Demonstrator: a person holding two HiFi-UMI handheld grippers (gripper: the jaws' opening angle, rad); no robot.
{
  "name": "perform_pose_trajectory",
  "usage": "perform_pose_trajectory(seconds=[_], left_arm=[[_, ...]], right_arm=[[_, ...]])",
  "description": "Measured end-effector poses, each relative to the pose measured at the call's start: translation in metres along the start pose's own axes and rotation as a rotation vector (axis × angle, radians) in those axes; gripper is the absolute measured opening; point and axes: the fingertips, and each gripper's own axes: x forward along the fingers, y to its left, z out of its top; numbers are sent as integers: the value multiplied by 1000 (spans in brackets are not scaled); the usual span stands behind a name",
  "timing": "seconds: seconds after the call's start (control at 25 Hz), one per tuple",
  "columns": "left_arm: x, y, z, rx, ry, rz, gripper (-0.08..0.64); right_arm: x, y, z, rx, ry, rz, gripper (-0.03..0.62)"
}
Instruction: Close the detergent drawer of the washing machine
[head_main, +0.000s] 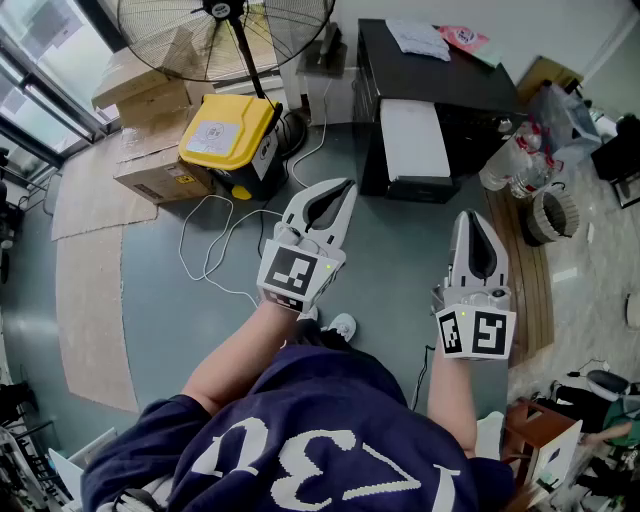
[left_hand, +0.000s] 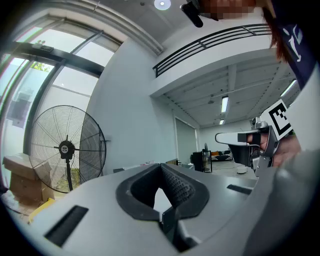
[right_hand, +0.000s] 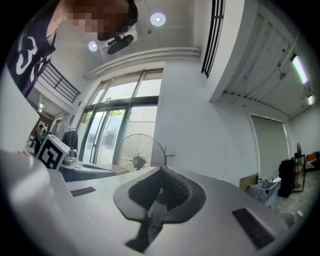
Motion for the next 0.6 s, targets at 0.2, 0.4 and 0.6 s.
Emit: perform_pose_trajectory(seconds=[0.2,0.4,0.6], left_arm=[[5,3,-4,-3,11,19,20],[7,7,-14,-7,73,33,20],[23,13,-17,-6,82,42,20]], right_arm=[[2,-10,2,17,-17,0,14],[2,-22,0,51,-28,1,15],[12,-30,-7,61,-21,0,15]])
